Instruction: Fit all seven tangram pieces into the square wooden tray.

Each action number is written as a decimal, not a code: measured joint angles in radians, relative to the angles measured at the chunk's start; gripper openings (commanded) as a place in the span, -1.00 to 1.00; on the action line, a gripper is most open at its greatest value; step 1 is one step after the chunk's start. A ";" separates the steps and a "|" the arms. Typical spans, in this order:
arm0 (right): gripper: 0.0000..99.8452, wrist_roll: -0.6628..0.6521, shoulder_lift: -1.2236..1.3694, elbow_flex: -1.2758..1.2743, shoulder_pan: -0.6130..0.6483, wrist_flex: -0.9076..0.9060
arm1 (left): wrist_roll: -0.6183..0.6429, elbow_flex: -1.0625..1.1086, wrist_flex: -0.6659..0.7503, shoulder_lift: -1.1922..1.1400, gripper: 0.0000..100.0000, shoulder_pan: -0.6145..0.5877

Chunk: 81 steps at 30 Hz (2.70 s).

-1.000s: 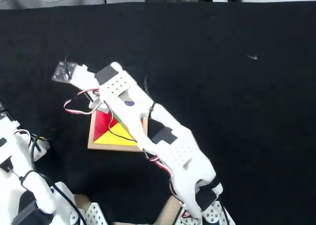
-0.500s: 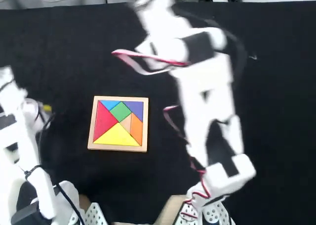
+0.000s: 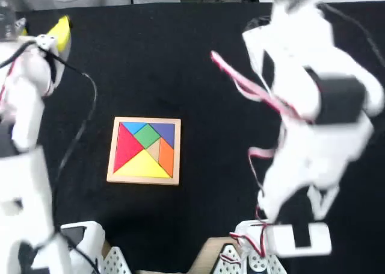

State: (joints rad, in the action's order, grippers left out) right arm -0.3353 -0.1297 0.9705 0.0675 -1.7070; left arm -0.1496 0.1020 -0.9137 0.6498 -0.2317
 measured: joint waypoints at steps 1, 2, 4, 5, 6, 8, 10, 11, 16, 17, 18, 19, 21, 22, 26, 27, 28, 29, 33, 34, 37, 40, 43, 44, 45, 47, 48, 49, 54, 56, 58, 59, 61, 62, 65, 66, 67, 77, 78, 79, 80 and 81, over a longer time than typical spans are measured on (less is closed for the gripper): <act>-0.98 0.000 -0.029 0.020 0.000 -0.011 | 0.000 -0.037 -0.051 0.040 -0.51 0.012; -0.98 0.000 -0.057 0.037 -0.002 -0.014 | 0.000 -0.066 -0.100 0.084 -0.51 0.026; -0.98 0.000 -0.120 0.055 -0.003 -0.023 | 0.000 -0.106 -0.170 0.180 -0.51 0.041; -0.98 0.000 -0.153 0.061 -0.003 -0.023 | 0.000 -0.115 -0.192 0.233 -0.51 0.055; -0.98 0.000 -0.187 0.063 -0.003 -0.023 | 0.000 -0.121 -0.206 0.285 -0.51 0.068; -0.98 0.000 -0.256 0.066 -0.002 -0.023 | -0.002 -0.123 -0.212 0.385 -0.51 0.094; -0.98 0.000 -0.328 0.066 -0.002 -0.023 | -0.008 -0.123 -0.212 0.477 -0.51 0.107; -0.98 0.000 -0.367 0.066 -0.003 -0.023 | -0.009 -0.118 -0.212 0.520 -0.51 0.115; -0.98 0.000 -0.552 0.083 0.000 -0.023 | -0.009 -0.025 -0.212 0.721 -0.51 0.143; -0.98 0.000 -0.586 0.080 0.000 -0.023 | -0.009 0.008 -0.212 0.761 -0.51 0.144; -0.98 0.000 -0.620 0.064 0.000 -0.023 | -0.009 0.044 -0.212 0.801 -0.51 0.144; -0.98 0.000 -0.654 0.041 0.000 -0.023 | -0.009 0.089 -0.212 0.842 -0.51 0.144; -0.98 0.000 -0.724 -0.032 -0.002 -0.023 | -0.009 0.183 -0.212 0.925 -0.51 0.144; -0.98 0.000 -0.760 -0.081 0.000 -0.023 | -0.009 0.232 -0.212 0.970 -0.51 0.144; -0.98 0.000 -0.921 -0.356 0.000 -0.023 | -0.009 0.428 -0.183 1.152 -0.51 0.144; -0.98 0.000 -0.962 -0.437 -0.002 -0.018 | -0.009 0.470 -0.164 1.169 -0.51 0.144; -0.98 0.000 -1.007 -0.531 -0.003 -0.005 | -0.009 0.502 -0.144 1.171 -0.51 0.144; -0.98 0.000 -1.054 -0.620 -0.005 0.020 | -0.009 0.529 -0.129 1.169 -0.51 0.144; -0.98 0.000 -1.266 -0.993 -0.008 0.167 | -0.009 0.640 -0.104 1.171 -0.51 0.146; -0.98 0.000 -1.329 -1.097 -0.008 0.218 | -0.009 0.669 -0.104 1.171 -0.51 0.146; -0.98 0.000 -1.513 -1.419 -0.012 0.390 | -0.009 0.761 -0.097 1.171 -0.51 0.146; -0.98 0.000 -1.663 -1.723 -0.008 0.559 | -0.009 0.859 -0.032 1.171 -0.51 0.115; -0.98 0.000 -1.672 -1.973 -0.014 0.663 | 0.012 1.007 0.107 1.171 -0.51 0.064; -0.98 0.002 -1.674 -2.038 -0.017 0.689 | 0.025 1.063 0.153 1.171 -0.51 0.051; -0.98 0.002 -1.674 -2.087 -0.012 0.712 | 0.034 1.120 0.193 1.168 -0.51 0.038; -0.98 0.029 -1.674 -2.156 -0.012 0.753 | 0.044 1.229 0.256 1.163 -0.51 0.037; -0.98 0.054 -1.674 -2.180 -0.012 0.766 | 0.049 1.275 0.278 1.166 -0.51 0.034; -0.98 0.086 -1.674 -2.197 -0.014 0.773 | 0.054 1.316 0.293 1.166 -0.51 0.032; -0.97 0.219 -1.674 -2.259 -0.012 0.789 | 0.081 1.485 0.331 1.165 -0.51 0.032; -0.97 0.245 -1.674 -2.298 -0.014 0.790 | 0.081 1.547 0.331 1.165 -0.51 0.032; -0.97 0.247 -1.674 -2.357 -0.012 0.790 | 0.081 1.574 0.327 1.160 -0.51 0.032; -0.97 0.247 -1.674 -2.386 -0.012 0.790 | 0.089 1.574 0.307 1.169 -0.51 0.029; -0.97 0.249 -1.674 -2.447 -0.012 0.790 | 0.120 1.577 0.244 1.160 -0.51 0.029; -0.97 0.249 -1.674 -2.478 -0.012 0.790 | 0.133 1.577 0.219 1.163 -0.51 0.029; -0.97 0.249 -1.674 -2.564 -0.012 0.790 | 0.158 1.577 0.172 1.162 -0.51 0.029; -0.97 0.249 -1.674 -2.596 -0.012 0.790 | 0.161 1.577 0.158 1.162 -0.51 0.029; -0.98 0.249 -1.674 -2.625 -0.012 0.790 | 0.161 1.577 0.147 1.162 -0.51 0.029; -0.98 0.256 -1.674 -2.656 -0.052 0.710 | 0.161 1.577 -0.109 1.162 -0.51 0.029; -0.98 0.256 -1.674 -2.656 -0.052 0.687 | 0.161 1.577 -0.143 1.162 -0.51 0.034; -0.98 0.255 -1.674 -2.656 -0.052 0.660 | 0.161 1.577 -0.181 1.162 -0.52 0.048; -0.98 0.255 -1.674 -2.656 -0.051 0.632 | 0.161 1.577 -0.222 1.162 -0.52 0.064; -0.98 0.255 -1.674 -2.656 -0.051 0.605 | 0.161 1.577 -0.272 1.162 -0.52 0.084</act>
State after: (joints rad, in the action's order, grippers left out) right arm -0.0806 -1.8036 -1.6855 0.0169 -1.1024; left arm 0.0115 1.6794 -1.1853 1.8113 -0.1473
